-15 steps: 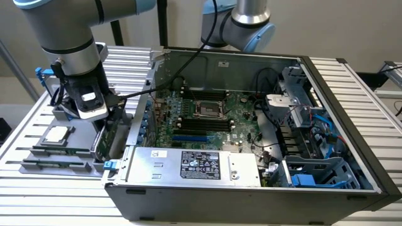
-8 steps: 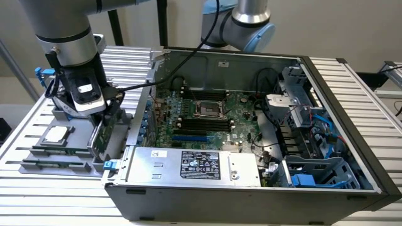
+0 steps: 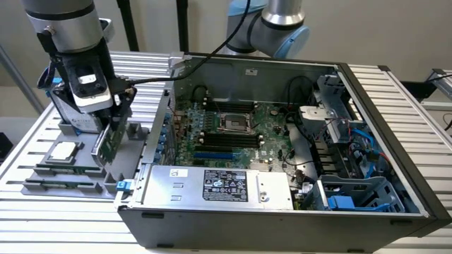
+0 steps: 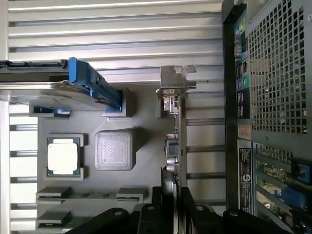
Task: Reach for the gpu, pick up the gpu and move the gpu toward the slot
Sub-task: 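Pick up the gpu and move the gpu toward the slot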
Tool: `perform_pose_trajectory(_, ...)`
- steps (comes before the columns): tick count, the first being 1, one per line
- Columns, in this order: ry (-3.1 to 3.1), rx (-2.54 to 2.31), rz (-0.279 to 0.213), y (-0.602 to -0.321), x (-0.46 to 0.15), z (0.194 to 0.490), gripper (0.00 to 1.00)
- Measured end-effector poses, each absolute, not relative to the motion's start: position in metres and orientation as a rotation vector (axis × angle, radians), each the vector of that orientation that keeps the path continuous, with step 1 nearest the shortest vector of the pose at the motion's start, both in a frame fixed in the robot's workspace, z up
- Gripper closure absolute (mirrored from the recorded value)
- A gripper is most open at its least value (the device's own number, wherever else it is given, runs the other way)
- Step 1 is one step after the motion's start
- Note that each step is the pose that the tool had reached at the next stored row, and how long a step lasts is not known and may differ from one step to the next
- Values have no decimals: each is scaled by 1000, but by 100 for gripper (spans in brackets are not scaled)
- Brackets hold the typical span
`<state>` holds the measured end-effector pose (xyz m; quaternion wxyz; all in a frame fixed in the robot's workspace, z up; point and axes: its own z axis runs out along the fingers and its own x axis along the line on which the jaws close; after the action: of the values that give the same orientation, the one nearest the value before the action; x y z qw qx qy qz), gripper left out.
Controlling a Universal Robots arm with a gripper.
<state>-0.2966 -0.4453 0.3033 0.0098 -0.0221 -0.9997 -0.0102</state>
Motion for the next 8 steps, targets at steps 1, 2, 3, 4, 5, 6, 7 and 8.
perform_pose_trajectory(1, -3121, -69, -32, -445, -296, 308, 73)
perform_pose_trajectory(2, -3120, -69, -32, -445, -296, 313, 73)
perform_pose_trajectory(3, -3120, -69, -32, -445, -296, 317, 73)
perform_pose_trajectory(4, -3120, -69, -32, -445, -296, 321, 73)
perform_pose_trajectory(5, -3120, -69, -32, -445, -296, 326, 73)
perform_pose_trajectory(6, -3119, -69, -32, -445, -295, 330, 73)
perform_pose_trajectory(7, -3119, -69, -31, -445, -295, 335, 73)
perform_pose_trajectory(8, -3119, -69, -32, -445, -294, 340, 73)
